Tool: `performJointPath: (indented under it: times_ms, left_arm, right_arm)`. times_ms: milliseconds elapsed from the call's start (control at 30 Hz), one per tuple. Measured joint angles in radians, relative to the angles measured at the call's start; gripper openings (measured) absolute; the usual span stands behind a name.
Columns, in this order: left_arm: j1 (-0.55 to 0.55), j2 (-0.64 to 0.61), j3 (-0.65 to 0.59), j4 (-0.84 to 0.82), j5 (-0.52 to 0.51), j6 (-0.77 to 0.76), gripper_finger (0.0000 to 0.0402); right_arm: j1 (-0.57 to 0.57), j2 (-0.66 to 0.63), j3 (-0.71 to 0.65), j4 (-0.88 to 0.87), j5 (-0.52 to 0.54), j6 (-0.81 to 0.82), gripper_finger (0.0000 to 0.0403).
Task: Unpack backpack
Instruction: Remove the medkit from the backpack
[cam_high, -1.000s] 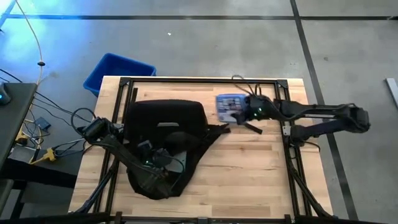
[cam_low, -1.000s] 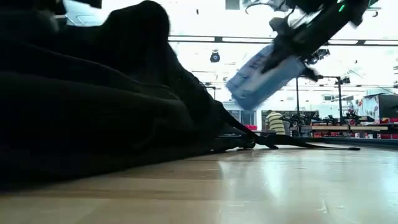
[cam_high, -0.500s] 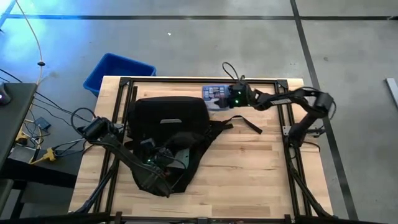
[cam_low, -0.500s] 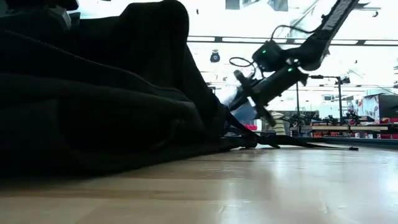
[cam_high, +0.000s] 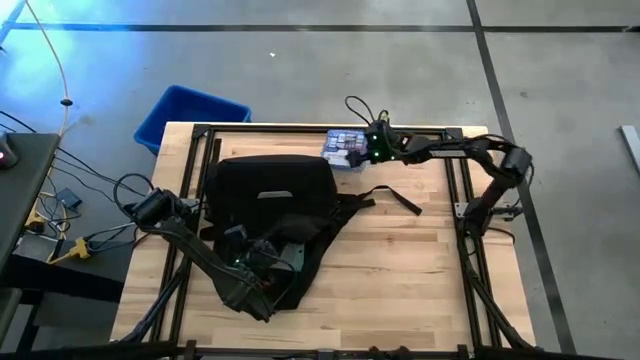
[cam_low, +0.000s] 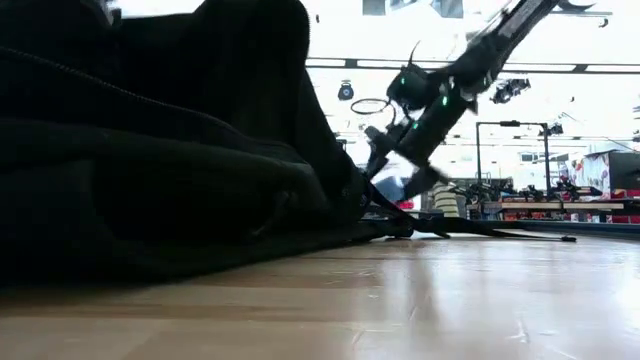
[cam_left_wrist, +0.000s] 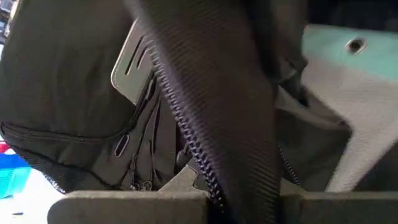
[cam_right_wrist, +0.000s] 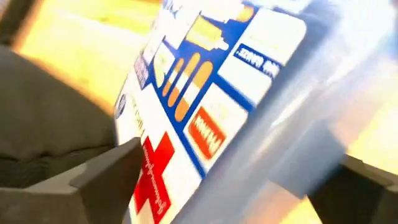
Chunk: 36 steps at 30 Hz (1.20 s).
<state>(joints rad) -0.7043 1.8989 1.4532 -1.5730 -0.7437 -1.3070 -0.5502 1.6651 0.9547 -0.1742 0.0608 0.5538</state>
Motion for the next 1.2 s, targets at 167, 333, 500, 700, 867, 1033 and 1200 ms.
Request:
performJointPath:
  times_ms: [167, 333, 500, 700, 867, 1033, 1200]
  left_arm:
    - [-0.014, 0.000, 0.085, 0.001, -0.074, 0.002, 0.0001]
    - [-0.019, 0.000, 0.181, 0.001, -0.183, 0.060, 0.0001]
    - [-0.009, 0.000, 0.248, 0.002, -0.244, 0.117, 0.0000]
    - [-0.002, -0.001, 0.258, 0.004, -0.257, 0.132, 0.0000]
    - [-0.005, -0.001, 0.258, 0.004, -0.257, 0.133, 0.0000]
    - [-0.011, -0.001, 0.258, 0.003, -0.256, 0.133, 0.0000]
    - [-0.011, -0.001, 0.258, 0.003, -0.252, 0.133, 0.0000]
  right_arm:
    - [0.118, -0.137, 0.062, -0.299, 0.278, -0.149, 0.0374]
    - [0.324, -0.281, 0.054, -0.342, 0.345, -0.187, 0.0359]
    - [0.440, -0.334, 0.044, -0.433, 0.557, -0.183, 0.0357]
    - [0.397, -0.311, 0.047, -0.533, 0.541, -0.061, 0.0357]
    - [0.398, -0.316, 0.054, -0.521, 0.535, -0.110, 0.0357]
    - [0.397, -0.325, 0.108, -0.470, 0.418, -0.183, 0.0357]
    - [0.394, -0.321, 0.124, -0.403, 0.354, -0.260, 0.0364]
